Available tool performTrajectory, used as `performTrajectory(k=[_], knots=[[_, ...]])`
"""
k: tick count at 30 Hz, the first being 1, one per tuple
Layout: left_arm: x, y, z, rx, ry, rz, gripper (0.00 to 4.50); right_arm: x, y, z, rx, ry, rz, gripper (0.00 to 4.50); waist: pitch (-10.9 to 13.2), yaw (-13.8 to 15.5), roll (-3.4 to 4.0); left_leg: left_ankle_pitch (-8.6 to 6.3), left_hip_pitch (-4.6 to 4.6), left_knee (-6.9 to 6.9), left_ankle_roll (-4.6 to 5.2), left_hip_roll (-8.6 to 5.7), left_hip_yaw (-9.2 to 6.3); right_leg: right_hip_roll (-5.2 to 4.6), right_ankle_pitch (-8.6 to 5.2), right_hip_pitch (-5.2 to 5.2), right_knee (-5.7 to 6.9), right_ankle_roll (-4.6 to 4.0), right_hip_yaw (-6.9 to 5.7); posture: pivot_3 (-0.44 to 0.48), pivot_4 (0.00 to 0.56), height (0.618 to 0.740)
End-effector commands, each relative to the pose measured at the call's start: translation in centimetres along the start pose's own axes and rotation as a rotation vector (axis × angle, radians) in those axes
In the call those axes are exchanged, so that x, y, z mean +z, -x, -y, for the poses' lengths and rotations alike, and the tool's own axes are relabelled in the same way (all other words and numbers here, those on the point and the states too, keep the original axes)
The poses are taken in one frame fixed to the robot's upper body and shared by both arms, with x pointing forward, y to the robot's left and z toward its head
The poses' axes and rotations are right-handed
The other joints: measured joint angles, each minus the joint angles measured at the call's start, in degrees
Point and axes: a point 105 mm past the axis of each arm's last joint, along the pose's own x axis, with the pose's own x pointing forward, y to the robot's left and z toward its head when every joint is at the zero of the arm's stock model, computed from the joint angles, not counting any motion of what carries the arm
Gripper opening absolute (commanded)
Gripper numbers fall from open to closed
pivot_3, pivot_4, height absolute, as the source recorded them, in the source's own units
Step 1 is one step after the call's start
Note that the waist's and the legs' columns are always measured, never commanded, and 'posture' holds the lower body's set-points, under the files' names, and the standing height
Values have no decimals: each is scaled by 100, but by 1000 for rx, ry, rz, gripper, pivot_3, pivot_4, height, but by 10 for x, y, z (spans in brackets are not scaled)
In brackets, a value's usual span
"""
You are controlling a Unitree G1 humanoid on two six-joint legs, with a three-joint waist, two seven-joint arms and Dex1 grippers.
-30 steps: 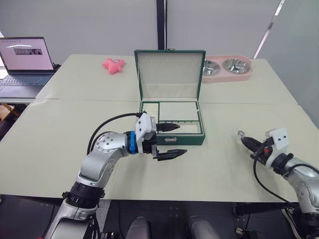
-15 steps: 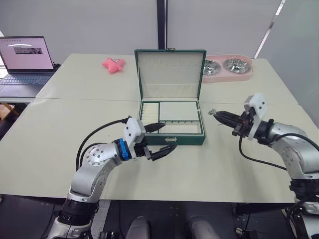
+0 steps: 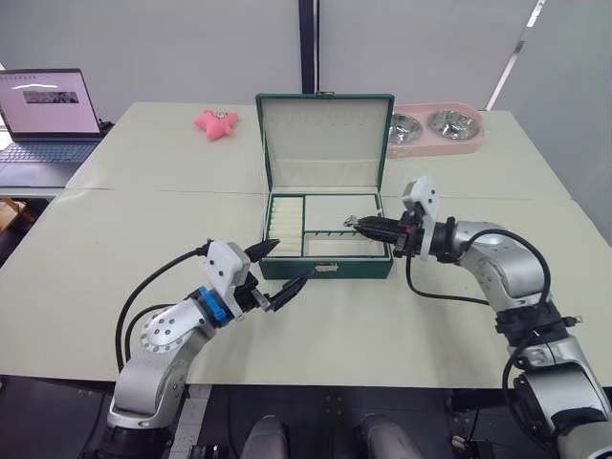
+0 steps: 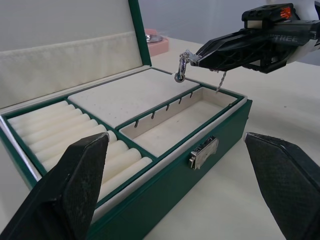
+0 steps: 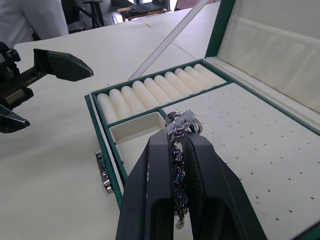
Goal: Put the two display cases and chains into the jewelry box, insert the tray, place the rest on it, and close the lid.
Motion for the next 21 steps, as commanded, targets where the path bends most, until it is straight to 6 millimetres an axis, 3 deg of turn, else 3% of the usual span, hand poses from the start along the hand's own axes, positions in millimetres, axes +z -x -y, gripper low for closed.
performTrajectory(k=[1, 16, 18, 21], knots=[[14, 5, 0, 35, -39, 47, 4500, 14, -5, -2, 38, 61, 28, 69, 0, -1, 0, 0, 0, 0, 0, 0, 0, 0, 0, 0, 0, 0, 0, 0, 150, 740], [12, 12, 2, 73, -33, 41, 4500, -5, -21, -1, 86, 85, -44, 69, 1, -21, 1, 0, 1, -1, 0, 0, 1, -1, 0, -2, 2, 0, 0, 0, 150, 740], [11, 12, 2, 73, -32, 40, 4500, -5, -21, -1, 87, 78, -42, 776, 1, -22, 1, 0, 1, -1, 0, 0, 1, -1, 0, -2, 2, 0, 0, 0, 150, 740], [11, 11, 2, 71, -31, 41, 4500, 2, -21, -1, 88, 61, -7, 1386, 1, -23, 2, 0, 1, -1, 0, 0, 1, 0, 0, -2, 2, 0, 0, 0, 150, 740]])
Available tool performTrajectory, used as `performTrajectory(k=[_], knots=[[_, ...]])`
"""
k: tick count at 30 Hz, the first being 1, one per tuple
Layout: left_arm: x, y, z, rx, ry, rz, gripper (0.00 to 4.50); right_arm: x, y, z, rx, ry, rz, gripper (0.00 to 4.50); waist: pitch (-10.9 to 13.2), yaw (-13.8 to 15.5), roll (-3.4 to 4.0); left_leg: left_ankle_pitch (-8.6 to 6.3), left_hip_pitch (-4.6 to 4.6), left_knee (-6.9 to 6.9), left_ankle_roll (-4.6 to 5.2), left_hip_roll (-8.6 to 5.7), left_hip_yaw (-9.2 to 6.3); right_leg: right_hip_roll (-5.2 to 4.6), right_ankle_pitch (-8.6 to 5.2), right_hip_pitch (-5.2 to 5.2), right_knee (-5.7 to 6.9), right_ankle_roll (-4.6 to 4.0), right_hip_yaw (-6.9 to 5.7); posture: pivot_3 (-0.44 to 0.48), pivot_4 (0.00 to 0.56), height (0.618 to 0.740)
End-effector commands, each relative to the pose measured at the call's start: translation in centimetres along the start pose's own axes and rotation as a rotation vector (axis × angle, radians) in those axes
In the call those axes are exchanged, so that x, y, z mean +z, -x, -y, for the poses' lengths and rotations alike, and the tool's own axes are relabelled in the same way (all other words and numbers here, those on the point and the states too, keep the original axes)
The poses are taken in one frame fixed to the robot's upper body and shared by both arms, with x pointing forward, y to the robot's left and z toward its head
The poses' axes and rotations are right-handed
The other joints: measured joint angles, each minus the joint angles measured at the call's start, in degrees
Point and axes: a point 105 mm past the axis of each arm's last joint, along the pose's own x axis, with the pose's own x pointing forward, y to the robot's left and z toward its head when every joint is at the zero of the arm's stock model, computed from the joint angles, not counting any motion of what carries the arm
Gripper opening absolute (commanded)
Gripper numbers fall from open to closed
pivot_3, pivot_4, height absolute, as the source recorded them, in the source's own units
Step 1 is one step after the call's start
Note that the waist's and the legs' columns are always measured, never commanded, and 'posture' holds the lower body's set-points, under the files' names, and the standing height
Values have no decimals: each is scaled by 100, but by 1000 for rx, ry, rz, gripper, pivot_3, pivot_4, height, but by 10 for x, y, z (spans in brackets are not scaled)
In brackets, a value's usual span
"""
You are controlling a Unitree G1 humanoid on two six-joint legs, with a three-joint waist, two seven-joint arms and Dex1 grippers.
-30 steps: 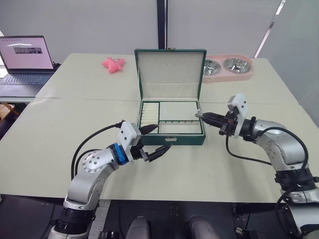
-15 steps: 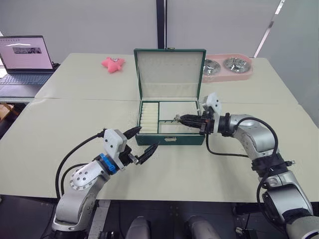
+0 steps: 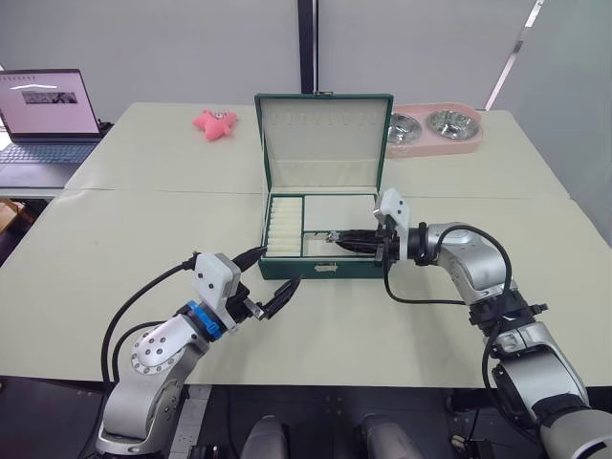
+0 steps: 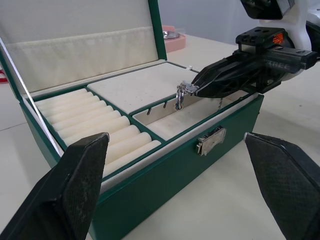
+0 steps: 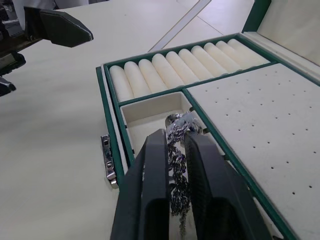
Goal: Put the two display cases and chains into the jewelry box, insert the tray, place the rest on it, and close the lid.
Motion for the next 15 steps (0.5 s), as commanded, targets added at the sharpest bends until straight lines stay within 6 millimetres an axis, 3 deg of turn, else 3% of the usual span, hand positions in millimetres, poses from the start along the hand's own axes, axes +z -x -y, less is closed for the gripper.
performTrajectory(k=[1, 6, 10, 11, 15], knots=[[13, 0, 1, 0, -35, 51, 4500, 22, 3, 2, 3, 27, 71, 1672, 0, -1, 0, 0, 0, 0, 0, 0, 0, 0, 0, 0, 0, 0, 0, 0, 150, 740], [13, -3, 0, -7, -33, 54, 4500, 27, 8, 4, -9, 24, 91, 2952, 0, 0, 0, 0, 0, 0, 0, 0, 0, 0, 0, 0, 0, 0, 0, 0, 150, 740], [12, -3, -1, -16, -25, 48, 4500, 31, 18, 7, -38, 20, 116, 4273, 0, 1, 0, 0, 0, 0, 0, 0, 1, 0, 0, 0, 0, 0, 1, 0, 150, 740], [12, -2, -2, -18, -23, 44, 4500, 32, 23, 10, -58, 12, 126, 4453, 0, 1, 1, 0, -1, 0, 0, 0, 1, 0, 0, 0, 0, 0, 0, 0, 150, 740], [10, 5, -10, -9, -16, 16, 4500, 38, 51, 16, -131, -7, 186, 4453, 0, 5, 0, 0, -2, -1, 0, -1, 0, 0, 0, 0, -1, 0, 0, 0, 150, 740]])
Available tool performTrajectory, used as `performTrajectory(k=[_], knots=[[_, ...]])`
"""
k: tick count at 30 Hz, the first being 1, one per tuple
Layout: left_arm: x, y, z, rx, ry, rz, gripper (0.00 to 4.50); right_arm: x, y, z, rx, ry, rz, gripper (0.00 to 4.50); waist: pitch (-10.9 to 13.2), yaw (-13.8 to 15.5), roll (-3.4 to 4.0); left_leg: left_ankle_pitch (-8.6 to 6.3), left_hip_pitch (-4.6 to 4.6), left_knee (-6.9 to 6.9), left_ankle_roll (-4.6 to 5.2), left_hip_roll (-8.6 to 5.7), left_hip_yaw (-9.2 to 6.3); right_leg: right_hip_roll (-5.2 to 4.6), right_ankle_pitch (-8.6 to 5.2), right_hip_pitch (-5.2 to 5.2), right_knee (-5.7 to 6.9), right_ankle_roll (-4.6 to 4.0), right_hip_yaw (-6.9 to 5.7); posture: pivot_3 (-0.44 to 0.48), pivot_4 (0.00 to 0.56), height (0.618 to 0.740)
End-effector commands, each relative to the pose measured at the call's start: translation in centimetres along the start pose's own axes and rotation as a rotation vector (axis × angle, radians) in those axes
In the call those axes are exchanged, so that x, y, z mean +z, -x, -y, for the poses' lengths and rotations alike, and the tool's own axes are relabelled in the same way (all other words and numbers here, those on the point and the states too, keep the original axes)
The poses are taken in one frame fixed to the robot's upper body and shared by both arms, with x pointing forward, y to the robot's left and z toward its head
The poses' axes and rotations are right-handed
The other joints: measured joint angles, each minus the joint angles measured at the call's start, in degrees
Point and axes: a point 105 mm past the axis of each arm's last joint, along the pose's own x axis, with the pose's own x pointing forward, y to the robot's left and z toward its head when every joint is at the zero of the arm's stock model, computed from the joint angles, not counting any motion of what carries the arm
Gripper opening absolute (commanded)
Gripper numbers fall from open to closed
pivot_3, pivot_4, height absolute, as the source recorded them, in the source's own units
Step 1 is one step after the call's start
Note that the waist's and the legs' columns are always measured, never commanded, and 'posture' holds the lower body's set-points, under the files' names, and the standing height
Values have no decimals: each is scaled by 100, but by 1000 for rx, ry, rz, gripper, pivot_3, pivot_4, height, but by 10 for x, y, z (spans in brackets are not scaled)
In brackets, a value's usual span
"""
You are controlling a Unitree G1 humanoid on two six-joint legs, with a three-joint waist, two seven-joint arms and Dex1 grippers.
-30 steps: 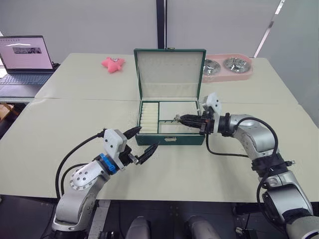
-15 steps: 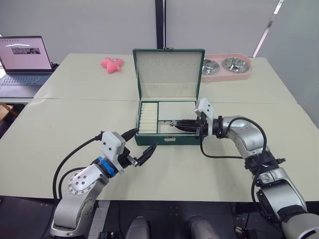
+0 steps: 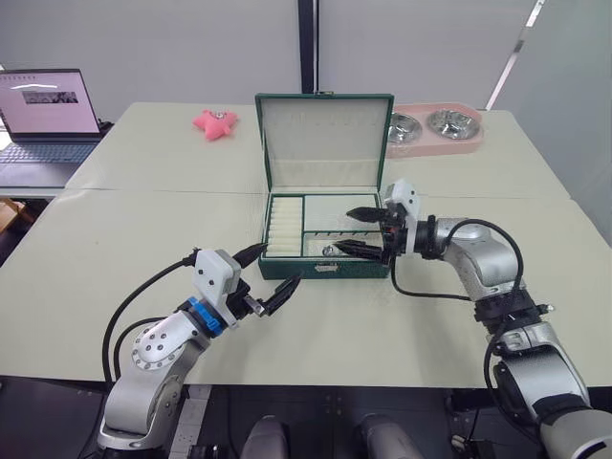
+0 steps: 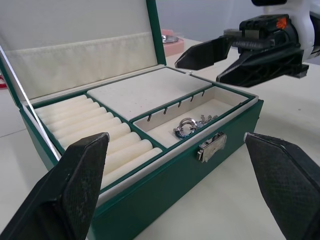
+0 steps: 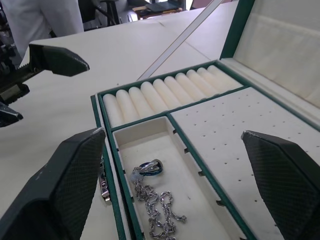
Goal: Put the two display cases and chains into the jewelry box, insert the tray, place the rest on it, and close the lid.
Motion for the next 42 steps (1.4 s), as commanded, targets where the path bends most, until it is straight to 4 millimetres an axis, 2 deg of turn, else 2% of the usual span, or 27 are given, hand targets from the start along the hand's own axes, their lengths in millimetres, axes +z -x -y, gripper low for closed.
performTrajectory(k=[1, 4, 10, 14, 19, 24, 29, 35, 42], knots=[[7, 10, -13, 27, -12, 6, 4500, 19, 29, 7, -68, 16, 82, 4453, 0, 7, 0, 0, 0, 0, 0, 0, -1, 0, 0, 0, 0, 0, 0, 0, 150, 740], [6, 20, -25, 63, -5, -18, 4500, 12, 60, 16, -164, 21, 62, 4453, 0, 23, 0, 0, -1, -1, 0, 0, -1, 0, 0, 1, -2, 0, 0, 0, 150, 740], [0, 44, -54, 145, -27, -72, 4500, -17, 115, 27, -315, 8, -45, 4453, 1, 22, 0, 0, 1, -2, 1, -2, 3, 0, 0, 0, -3, 0, 3, 0, 150, 740], [-5, 76, -93, 233, -79, -163, 4500, -42, 163, 33, -478, -19, -111, 4453, 2, 6, 2, 0, 3, -3, 1, 1, 3, 4, 0, 0, -2, 0, 3, 0, 150, 740], [-5, 102, -125, 302, -115, -210, 4500, -68, 198, 30, -606, -56, -148, 4453, 3, -8, 4, 0, 4, -4, 1, 0, 11, 2, 0, 0, -4, 0, 8, 0, 150, 740], [-8, 123, -145, 365, -124, -242, 4500, -81, 220, 24, -680, -82, -166, 4453, 4, -12, 5, 0, 3, -5, 1, 0, 12, 2, -1, -2, -3, 0, 8, 0, 150, 740], [-14, 137, -154, 408, -119, -262, 4500, -95, 237, 20, -735, -106, -188, 4453, 5, -14, 6, 0, 3, -5, 0, 1, 10, 2, -1, -1, -3, 0, 6, 0, 150, 740], [-20, 146, -157, 457, -103, -271, 4500, -106, 245, 19, -777, -120, -185, 4453, 5, -19, 7, 0, 4, -5, 0, 1, 11, 2, -1, -1, -2, 1, 7, 0, 150, 740], [-26, 153, -155, 493, -93, -278, 4500, -110, 245, 19, -784, -126, -177, 4453, 5, -13, 7, 0, 4, -5, 0, 1, 11, 1, -1, 0, -1, 0, 7, 0, 150, 740]])
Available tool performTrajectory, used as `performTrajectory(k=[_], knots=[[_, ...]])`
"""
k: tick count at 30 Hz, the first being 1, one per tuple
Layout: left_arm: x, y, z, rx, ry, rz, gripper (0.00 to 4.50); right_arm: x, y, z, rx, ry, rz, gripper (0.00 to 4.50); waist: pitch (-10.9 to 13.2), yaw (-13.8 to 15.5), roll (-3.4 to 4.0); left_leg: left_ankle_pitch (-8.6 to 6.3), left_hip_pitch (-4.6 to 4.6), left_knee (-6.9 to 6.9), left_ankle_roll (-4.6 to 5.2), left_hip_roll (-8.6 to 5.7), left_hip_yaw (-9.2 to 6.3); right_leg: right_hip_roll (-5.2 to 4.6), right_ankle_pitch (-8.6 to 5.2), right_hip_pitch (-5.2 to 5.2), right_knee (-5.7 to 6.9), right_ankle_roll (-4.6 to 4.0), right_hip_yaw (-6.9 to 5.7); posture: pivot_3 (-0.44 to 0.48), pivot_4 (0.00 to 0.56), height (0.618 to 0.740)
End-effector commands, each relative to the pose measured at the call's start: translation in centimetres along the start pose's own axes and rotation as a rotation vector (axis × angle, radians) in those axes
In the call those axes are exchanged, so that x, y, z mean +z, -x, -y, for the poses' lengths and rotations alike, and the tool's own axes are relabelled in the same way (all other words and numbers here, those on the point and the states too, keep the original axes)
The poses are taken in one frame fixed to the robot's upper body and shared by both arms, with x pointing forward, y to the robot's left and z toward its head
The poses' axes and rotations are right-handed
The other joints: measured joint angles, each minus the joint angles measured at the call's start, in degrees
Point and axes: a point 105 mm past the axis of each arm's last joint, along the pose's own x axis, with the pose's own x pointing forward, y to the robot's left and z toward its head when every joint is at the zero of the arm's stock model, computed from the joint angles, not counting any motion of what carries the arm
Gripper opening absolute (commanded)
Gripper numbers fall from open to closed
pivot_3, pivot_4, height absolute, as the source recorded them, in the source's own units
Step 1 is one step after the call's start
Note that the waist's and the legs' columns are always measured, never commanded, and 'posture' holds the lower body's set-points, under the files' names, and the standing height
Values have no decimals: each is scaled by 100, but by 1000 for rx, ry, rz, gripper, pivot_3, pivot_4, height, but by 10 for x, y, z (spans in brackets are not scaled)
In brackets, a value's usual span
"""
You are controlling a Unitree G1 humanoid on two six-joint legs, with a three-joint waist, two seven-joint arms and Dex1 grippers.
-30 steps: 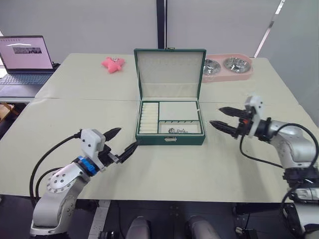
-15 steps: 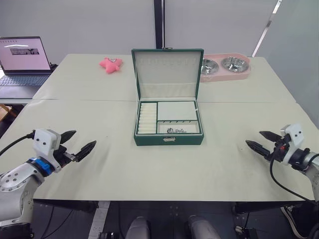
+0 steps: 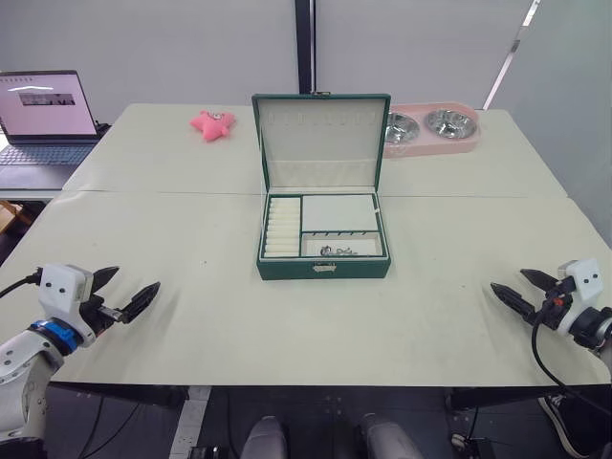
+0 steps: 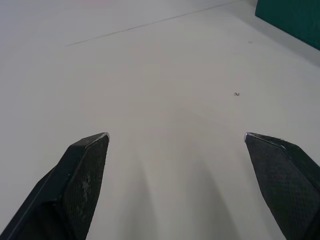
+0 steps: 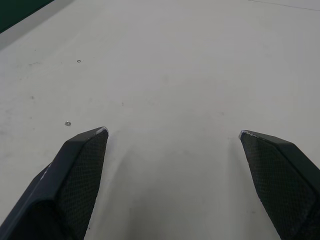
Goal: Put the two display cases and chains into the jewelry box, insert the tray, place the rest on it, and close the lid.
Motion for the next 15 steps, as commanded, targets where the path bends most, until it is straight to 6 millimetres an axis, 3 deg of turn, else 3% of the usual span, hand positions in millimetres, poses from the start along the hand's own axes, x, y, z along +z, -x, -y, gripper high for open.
performTrajectory(k=[1, 6, 13, 15], knots=[[12, 6, -9, 46, -34, 42, 4500, 12, 2, 6, -27, 18, 57, 4453, 0, 0, 0, 0, 0, 0, 0, 0, -1, 0, 0, 0, 0, 0, -1, 0, 150, 740], [16, 0, -8, 46, -36, 46, 4500, 19, -6, 0, -9, 13, 91, 4453, 0, -3, 0, 0, 1, 0, 0, 0, 0, 0, 0, 0, 1, 0, 0, 0, 150, 740], [28, -35, 21, -32, -8, 95, 4500, 42, -35, -32, 111, -12, 135, 4453, -1, 9, 1, 0, 1, 2, 0, -1, -2, -1, 0, 1, 4, 0, -1, 0, 150, 740], [31, -46, 31, -62, -13, 109, 4107, 48, -46, -43, 146, 5, 147, 4082, -1, 10, 1, 0, 0, 2, 0, 0, -3, -1, 0, 1, 4, 0, -3, 0, 150, 740]])
